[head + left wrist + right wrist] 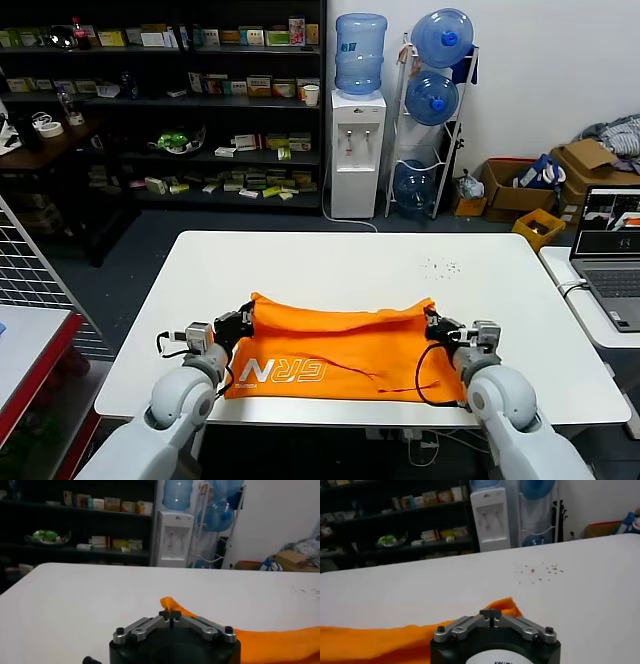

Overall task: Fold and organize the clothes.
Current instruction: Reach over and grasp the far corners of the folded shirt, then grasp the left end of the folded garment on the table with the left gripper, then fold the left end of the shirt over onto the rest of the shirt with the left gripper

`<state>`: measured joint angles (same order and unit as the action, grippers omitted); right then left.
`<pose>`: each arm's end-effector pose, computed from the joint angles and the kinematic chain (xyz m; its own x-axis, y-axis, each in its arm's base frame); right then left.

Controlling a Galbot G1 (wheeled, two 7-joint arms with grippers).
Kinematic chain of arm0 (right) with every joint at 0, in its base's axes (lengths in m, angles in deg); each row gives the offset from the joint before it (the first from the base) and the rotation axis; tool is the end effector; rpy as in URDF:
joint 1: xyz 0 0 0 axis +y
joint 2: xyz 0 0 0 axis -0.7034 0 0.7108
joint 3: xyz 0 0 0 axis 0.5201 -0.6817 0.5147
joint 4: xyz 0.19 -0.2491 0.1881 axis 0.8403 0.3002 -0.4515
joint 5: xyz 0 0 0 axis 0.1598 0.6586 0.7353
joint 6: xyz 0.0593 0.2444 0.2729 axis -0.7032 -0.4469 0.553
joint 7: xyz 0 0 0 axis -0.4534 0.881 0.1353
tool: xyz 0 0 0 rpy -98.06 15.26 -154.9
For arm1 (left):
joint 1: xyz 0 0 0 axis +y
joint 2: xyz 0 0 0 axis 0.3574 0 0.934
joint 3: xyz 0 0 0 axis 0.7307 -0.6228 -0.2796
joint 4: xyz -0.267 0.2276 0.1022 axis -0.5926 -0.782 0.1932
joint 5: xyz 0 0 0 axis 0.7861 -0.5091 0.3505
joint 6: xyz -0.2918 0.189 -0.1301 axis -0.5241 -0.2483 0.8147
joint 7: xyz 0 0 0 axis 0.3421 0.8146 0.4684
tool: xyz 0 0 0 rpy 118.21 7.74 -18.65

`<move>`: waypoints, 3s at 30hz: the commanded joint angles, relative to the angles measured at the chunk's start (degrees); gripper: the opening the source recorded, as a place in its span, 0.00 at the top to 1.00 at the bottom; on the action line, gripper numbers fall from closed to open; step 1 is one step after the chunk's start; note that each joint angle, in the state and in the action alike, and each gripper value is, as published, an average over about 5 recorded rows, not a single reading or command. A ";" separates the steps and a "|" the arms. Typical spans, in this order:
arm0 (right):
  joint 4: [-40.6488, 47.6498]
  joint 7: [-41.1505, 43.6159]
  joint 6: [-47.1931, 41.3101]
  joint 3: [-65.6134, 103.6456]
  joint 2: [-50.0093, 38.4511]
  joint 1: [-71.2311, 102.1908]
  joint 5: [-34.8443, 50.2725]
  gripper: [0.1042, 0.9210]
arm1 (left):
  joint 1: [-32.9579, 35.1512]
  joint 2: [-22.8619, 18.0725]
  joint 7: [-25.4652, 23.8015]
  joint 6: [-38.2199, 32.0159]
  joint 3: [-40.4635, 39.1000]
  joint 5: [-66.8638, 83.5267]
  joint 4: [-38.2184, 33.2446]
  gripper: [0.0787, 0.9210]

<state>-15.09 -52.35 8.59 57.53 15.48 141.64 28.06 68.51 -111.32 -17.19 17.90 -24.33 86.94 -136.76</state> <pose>0.3210 -0.0805 -0.3073 -0.8694 -0.1382 0.4744 -0.0649 0.9837 0.1676 0.3416 0.0321 -0.3315 -0.9120 0.1970 0.3598 0.1739 0.9801 -0.0958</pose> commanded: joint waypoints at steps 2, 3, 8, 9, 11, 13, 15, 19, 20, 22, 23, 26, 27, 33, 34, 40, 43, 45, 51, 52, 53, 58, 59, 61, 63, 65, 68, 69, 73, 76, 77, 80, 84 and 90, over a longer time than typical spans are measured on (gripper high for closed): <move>-12.58 -1.21 -1.20 3.49 -1.15 12.10 0.65 0.98 | 7.53 0.51 1.78 -0.43 1.03 -3.94 -7.24 0.99; -12.92 -1.31 -1.30 3.71 -1.13 12.64 0.60 0.98 | 7.89 0.52 2.05 -0.47 1.18 -4.32 -7.41 0.99; -13.94 -1.28 -1.80 4.93 -1.06 14.86 -0.67 0.97 | 9.87 0.77 2.71 -0.14 2.14 -5.03 -7.97 0.99; -14.16 -1.03 -1.82 5.28 -1.09 15.42 -1.23 0.96 | 10.24 0.79 2.69 0.19 2.38 -4.89 -8.02 0.99; -14.62 -0.52 -1.68 5.98 -1.20 16.46 -2.14 0.92 | 11.24 0.78 2.64 0.84 2.98 -4.23 -8.10 0.98; -15.05 -0.25 -1.39 6.78 -1.30 17.31 -2.63 0.86 | 12.27 0.72 2.47 1.18 3.56 -3.59 -8.17 0.94; -15.30 -0.30 -1.11 7.42 -1.34 17.69 -2.64 0.78 | 13.24 0.58 2.42 1.22 4.01 -3.27 -8.10 0.88; -15.51 -0.32 -0.65 8.28 -1.23 18.09 -2.67 0.65 | 14.10 -0.06 2.60 1.05 4.43 -3.46 -7.65 0.74; -15.50 -0.31 -0.54 8.37 -1.14 18.16 -2.73 0.61 | 14.15 -0.27 2.69 1.02 4.45 -3.52 -7.50 0.71; -15.45 -0.29 -0.31 8.43 -0.80 18.30 -2.98 0.54 | 14.16 -0.78 2.80 0.89 4.39 -3.76 -7.03 0.64; -15.47 -0.28 -0.23 8.42 -0.62 18.38 -3.10 0.51 | 14.14 -1.04 2.82 0.79 4.32 -3.94 -6.63 0.61; -15.58 -0.26 -0.06 8.38 -0.11 18.70 -3.47 0.40 | 13.95 -1.79 2.62 0.06 4.08 -4.56 -4.88 0.51; -15.61 -0.26 -0.01 8.39 -0.01 18.80 -3.56 0.36 | 13.84 -2.01 2.54 -0.24 3.99 -4.71 -4.04 0.47; -15.69 -0.28 0.15 8.76 0.10 19.05 -3.71 0.18 | 12.70 -2.85 2.14 -1.72 3.54 -4.90 1.31 0.28; -15.70 -0.29 0.13 8.79 0.12 19.05 -3.71 0.16 | 12.51 -2.90 2.05 -1.93 3.48 -4.91 1.98 0.25; -15.65 -0.39 0.00 8.79 0.27 18.98 -3.72 0.12 | 11.39 -3.10 1.90 -3.03 3.27 -4.76 4.85 0.13; -15.51 -0.43 -0.04 8.77 0.27 18.94 -3.72 0.12 | 11.01 -3.08 1.78 -3.59 3.15 -4.47 5.25 0.17; -15.44 -0.47 -0.04 8.76 0.30 18.91 -3.72 0.12 | 10.84 -3.07 1.79 -3.80 3.05 -4.01 5.29 0.23; -15.30 -0.56 0.04 8.77 0.38 18.73 -3.73 0.12 | 10.69 -3.25 2.02 -3.85 2.86 -2.38 5.17 0.44; -15.27 -0.58 0.06 8.76 0.40 18.70 -3.72 0.12 | 10.70 -3.29 2.06 -3.92 2.84 -2.26 5.11 0.47; -15.24 -0.58 0.10 8.75 0.42 18.67 -3.73 0.12 | 10.73 -3.31 2.10 -4.02 2.81 -2.14 5.00 0.51; -14.97 -0.62 0.28 8.66 0.61 18.42 -3.74 0.12 | 10.99 -3.33 2.09 -4.56 2.65 -1.81 3.61 0.67; -14.88 -0.62 0.35 8.62 0.68 18.33 -3.76 0.12 | 11.06 -3.33 2.11 -4.72 2.62 -1.77 3.22 0.71; -14.69 -0.62 0.50 8.50 0.83 18.15 -3.78 0.12 | 11.18 -3.25 2.17 -4.98 2.57 -1.82 2.22 0.78; -14.53 -0.63 0.62 8.36 1.00 17.96 -3.81 0.12 | 11.27 -3.03 2.32 -5.12 2.60 -1.98 0.99 0.85; -14.40 -0.62 0.72 8.20 1.11 17.73 -3.83 0.12 | 11.32 -2.56 2.56 -4.94 2.74 -2.08 -0.41 0.91; -14.30 -0.63 0.83 8.02 1.15 17.30 -3.84 0.12 | 11.54 -0.97 3.20 -3.88 3.24 -1.89 -3.13 0.96; -14.28 -0.63 0.85 7.97 1.13 17.14 -3.83 0.12 | 11.68 -0.03 3.45 -3.33 3.53 -1.60 -4.21 0.96; -14.08 -0.62 1.02 7.68 1.17 16.41 -3.80 0.12 | 12.18 4.84 4.15 -1.77 5.54 0.39 -7.26 0.96; -13.69 -0.60 1.22 7.16 1.44 15.68 -3.91 0.12 | 12.36 8.94 4.13 -1.22 8.46 1.74 -7.71 0.96; -13.52 -0.60 1.29 6.95 1.58 15.42 -4.00 0.12 | 12.44 10.46 4.08 -1.12 9.57 2.21 -7.63 0.96; -13.02 -0.55 1.50 6.33 2.02 14.69 -4.32 0.12 | 12.86 15.08 3.72 -0.99 12.87 3.67 -6.95 0.96; -12.54 -0.49 1.76 5.66 2.55 13.85 -4.69 0.12 | 13.92 20.93 3.07 -1.03 16.75 5.44 -4.70 0.96; -11.84 -0.42 2.05 5.12 2.88 12.72 -4.83 0.12 | 15.17 29.73 1.21 -3.38 19.76 5.85 3.48 0.96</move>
<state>-27.46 -52.88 10.51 63.17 18.05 155.54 23.37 82.63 -95.68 -14.84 15.89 -10.92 90.79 -139.81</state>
